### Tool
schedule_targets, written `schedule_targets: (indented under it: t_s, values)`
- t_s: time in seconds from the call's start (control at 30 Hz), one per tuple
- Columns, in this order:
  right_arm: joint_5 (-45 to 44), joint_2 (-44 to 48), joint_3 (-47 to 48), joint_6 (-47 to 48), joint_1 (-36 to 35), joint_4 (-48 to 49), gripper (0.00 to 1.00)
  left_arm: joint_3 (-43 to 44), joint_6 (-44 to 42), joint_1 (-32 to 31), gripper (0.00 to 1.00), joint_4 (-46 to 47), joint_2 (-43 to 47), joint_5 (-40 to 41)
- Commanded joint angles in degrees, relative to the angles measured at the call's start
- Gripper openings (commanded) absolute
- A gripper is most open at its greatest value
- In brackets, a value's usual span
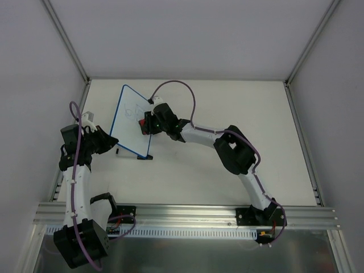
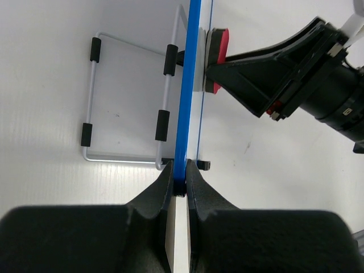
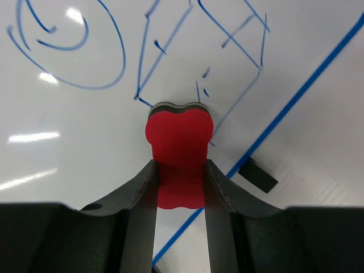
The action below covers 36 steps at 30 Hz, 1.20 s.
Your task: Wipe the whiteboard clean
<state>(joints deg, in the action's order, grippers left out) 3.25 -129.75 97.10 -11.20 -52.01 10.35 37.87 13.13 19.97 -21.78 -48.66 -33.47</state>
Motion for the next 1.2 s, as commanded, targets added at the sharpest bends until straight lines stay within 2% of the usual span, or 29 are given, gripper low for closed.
schedule_targets:
  t_s: [0.0,0.23,0.37,0.93,1.03,1.17]
  values:
    - [0.80,0.37,-6.54,-1.10,-4.15,-2.37,0.00,-0.78,-5.04,-0.81,0.00,-4.41,-0.03,-0.54]
    - [0.36,4.59,-17.89,-4.96,-8.80,7.21,0.00,-0.51,-5.30,-0.81,0.00,-4.41,-0.38,0.07]
    - [-0.08,6.35,-21.33,-6.55,-11.00,11.44,0.00,0.01,-5.83,-0.81,0.00,-4.41,-0.99,0.60]
    - [4.84,7.06,-12.29,-1.90,-14.35,8.02,0.00,-0.51,-5.74,-0.81,0.00,-4.50,0.41,-0.80]
    - [5.37,8.02,-11.85,-1.46,-14.44,8.11,0.00,-0.51,-5.65,-0.89,0.00,-4.50,0.41,-0.80]
    - [3.17,12.57,-15.96,-0.14,-13.91,8.02,0.00,-0.51,-5.39,-0.72,0.00,-4.50,0.59,-0.37]
